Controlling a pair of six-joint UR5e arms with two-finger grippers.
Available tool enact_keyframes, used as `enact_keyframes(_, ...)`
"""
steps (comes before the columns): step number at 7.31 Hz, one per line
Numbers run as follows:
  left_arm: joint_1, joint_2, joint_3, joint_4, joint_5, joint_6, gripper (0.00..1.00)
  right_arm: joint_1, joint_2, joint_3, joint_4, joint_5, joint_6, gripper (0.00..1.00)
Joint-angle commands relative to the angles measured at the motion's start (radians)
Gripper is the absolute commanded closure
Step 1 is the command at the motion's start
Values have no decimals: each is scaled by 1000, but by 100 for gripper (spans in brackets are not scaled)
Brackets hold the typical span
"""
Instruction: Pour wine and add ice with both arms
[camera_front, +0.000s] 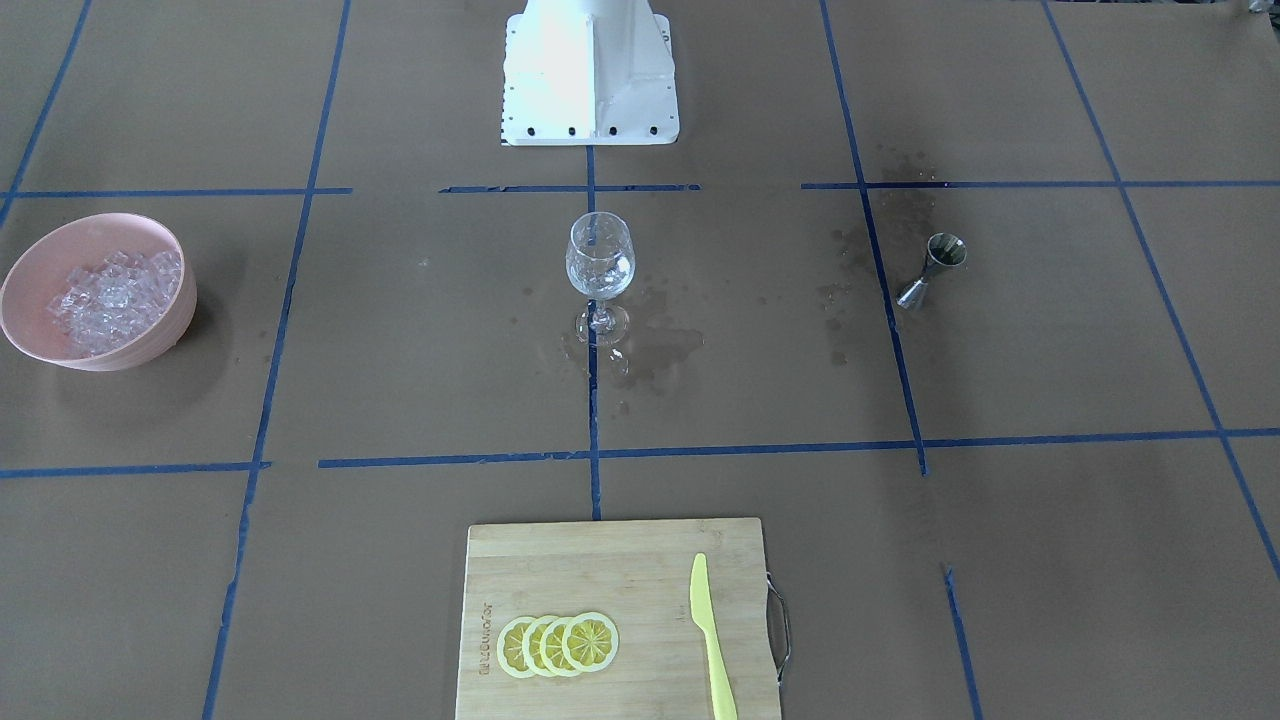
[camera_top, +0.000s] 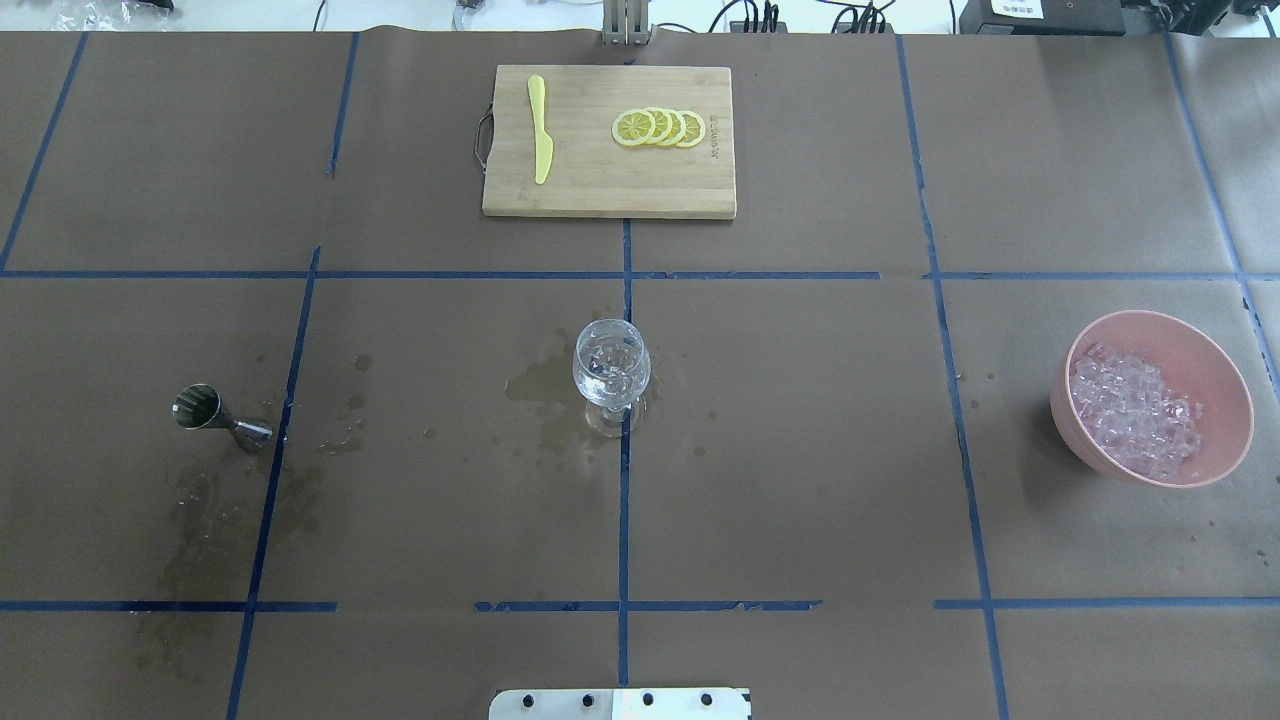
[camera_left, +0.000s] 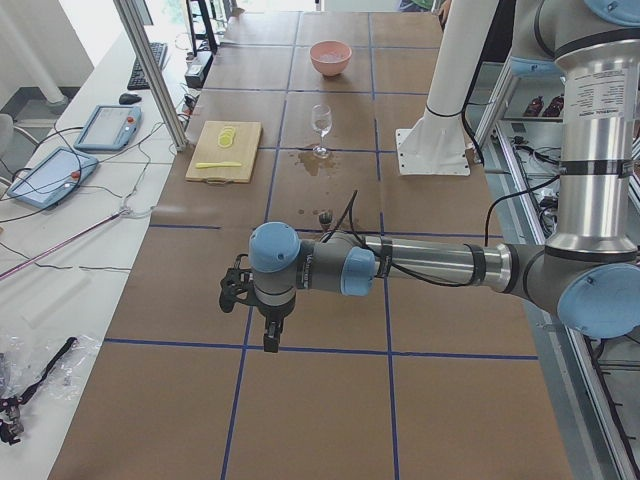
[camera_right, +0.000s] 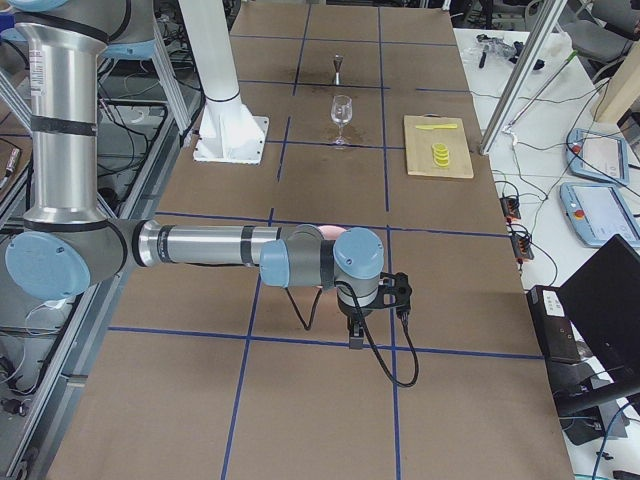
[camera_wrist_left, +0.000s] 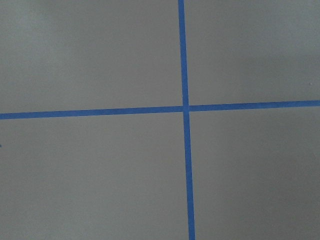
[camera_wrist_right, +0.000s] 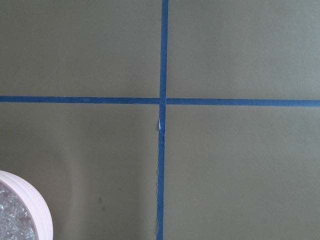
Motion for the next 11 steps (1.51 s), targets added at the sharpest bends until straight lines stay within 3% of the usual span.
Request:
enact_keyframes(1,0,-5,-13,0,-1,0,0,0,4,2,0,2,0,0)
enact_keyframes(3,2,-6,-115,7,-3,-11,0,0,5,11,0,10,0,0)
enact_keyframes(5,44,-8,-281,7,-3,-100,0,0,7,16,2,15,-2,0)
enact_keyframes(9,312,-14,-528,-11,28,-664,0,0,35,36,-9,10,-3,0)
enact_keyframes(11,521,23,-600,-129,200,-895,0,0,30,39,-9,7,0,0)
